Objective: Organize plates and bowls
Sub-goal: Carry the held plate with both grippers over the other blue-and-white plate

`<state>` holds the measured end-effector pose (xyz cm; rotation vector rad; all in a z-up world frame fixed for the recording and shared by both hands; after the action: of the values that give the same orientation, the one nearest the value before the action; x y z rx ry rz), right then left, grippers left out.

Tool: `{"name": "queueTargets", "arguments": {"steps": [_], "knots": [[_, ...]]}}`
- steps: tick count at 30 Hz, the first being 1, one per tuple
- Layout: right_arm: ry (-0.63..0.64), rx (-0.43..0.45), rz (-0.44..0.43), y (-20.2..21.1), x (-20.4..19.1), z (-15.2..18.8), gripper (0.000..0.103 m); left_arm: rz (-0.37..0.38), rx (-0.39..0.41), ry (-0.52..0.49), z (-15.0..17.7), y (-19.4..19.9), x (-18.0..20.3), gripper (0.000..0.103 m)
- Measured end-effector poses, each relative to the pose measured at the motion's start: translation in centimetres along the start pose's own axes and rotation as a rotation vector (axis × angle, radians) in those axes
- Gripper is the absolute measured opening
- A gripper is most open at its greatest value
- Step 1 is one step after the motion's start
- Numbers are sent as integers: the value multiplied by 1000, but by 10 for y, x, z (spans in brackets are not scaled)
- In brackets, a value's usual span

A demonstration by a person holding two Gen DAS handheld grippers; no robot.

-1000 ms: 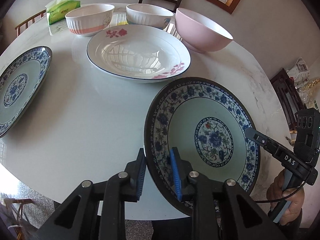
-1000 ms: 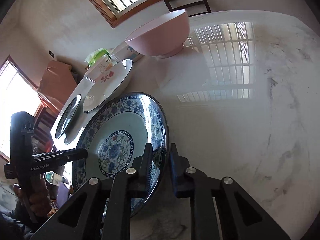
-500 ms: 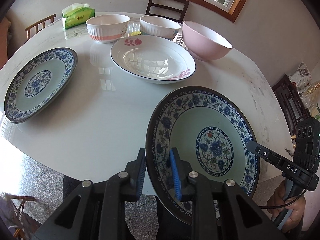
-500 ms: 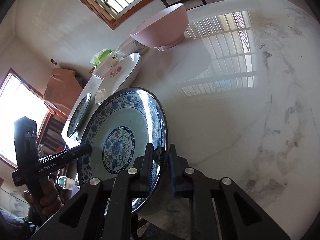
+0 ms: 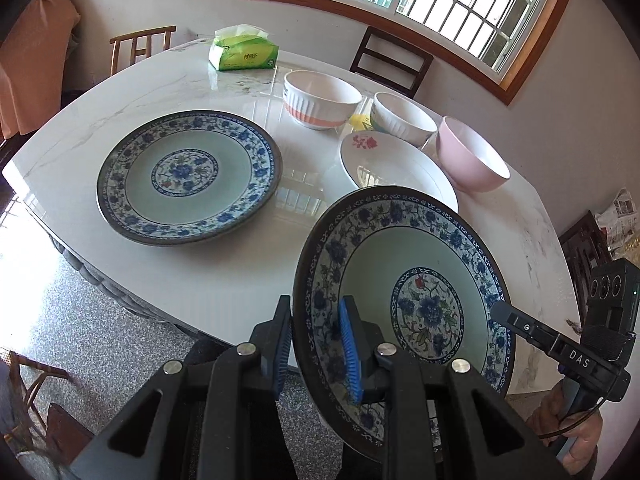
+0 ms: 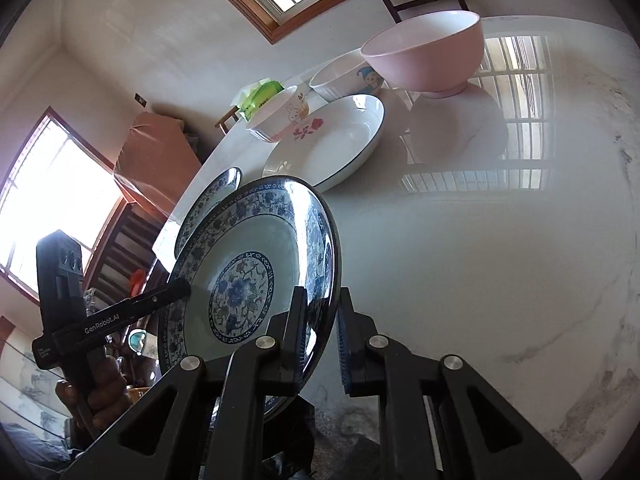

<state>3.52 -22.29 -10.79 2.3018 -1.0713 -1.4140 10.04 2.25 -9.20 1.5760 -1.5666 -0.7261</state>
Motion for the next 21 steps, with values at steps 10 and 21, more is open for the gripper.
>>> {"name": "queueTargets", "arguments": {"steps": [10,21], "knots": [[63,-70,-59,-78,-51,-29,14,-67,49,115,-43,-4,-78,24],[114,-133,-70,-159,-78,-62,14,-136,50,189,-81,-36,-138,24]]}}
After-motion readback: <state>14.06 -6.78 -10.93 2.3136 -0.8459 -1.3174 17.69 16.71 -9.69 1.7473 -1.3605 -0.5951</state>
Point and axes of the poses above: each gripper's, at about its wrist camera, not at the fingertips, and y roughly against the way its jaws point, x to its right, z to its underside, the point moved 10 cm from there along -y, roughly the way its jaws point, and after that the axes turned 11 degrees about -z, right-handed, at the moved point
